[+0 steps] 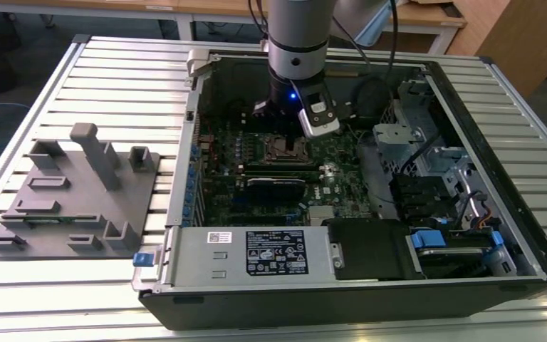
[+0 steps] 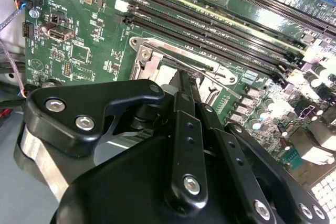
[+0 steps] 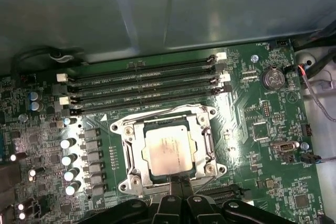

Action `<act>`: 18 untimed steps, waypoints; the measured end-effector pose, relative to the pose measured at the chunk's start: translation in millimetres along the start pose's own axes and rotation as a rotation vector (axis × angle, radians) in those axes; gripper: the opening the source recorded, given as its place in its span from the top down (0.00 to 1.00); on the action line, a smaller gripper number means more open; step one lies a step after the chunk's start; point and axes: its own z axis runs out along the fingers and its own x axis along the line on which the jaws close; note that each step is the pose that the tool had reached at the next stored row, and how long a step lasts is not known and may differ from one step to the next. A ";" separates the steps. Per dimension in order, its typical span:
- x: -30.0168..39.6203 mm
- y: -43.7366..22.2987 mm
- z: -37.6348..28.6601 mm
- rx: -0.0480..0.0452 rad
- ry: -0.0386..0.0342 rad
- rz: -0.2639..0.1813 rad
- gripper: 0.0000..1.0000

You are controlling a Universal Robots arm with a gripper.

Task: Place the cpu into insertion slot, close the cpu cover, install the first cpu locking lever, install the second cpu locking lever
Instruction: 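Install the second cpu locking lever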

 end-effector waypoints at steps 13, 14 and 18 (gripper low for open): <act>-0.8 -4.8 -0.3 -0.0023 0.0004 -0.001 0.90; -0.9 -5.2 -0.3 -0.0022 0.0005 -0.001 0.90; -1.4 -7.8 -0.5 -0.0023 0.0006 -0.002 0.90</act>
